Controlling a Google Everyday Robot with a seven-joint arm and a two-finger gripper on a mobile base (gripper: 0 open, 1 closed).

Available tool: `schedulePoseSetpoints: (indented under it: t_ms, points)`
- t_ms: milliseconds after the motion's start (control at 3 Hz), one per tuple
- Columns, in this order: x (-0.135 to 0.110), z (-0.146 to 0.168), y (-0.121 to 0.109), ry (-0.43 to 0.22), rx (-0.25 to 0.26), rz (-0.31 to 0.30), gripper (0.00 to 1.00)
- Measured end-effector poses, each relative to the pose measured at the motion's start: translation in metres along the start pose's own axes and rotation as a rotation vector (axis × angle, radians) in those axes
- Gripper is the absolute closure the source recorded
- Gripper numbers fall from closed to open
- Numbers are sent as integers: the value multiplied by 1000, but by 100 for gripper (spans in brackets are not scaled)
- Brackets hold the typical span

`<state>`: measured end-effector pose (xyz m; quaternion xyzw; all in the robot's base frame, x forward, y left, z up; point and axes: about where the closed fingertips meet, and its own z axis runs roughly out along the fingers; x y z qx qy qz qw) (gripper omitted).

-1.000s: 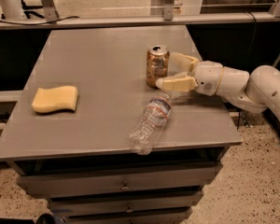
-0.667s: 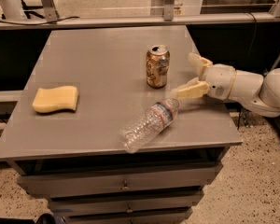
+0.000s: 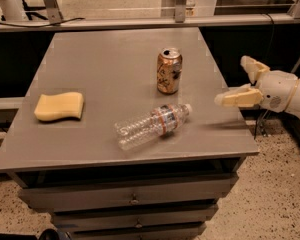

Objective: Place orange can upright

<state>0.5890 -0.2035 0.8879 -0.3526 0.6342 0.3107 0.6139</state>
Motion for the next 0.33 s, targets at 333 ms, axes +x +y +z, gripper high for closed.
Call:
schedulePoseSetpoints:
  t_ms: [333]
  points:
    - [-16,-48,-17,-47,130,25,0]
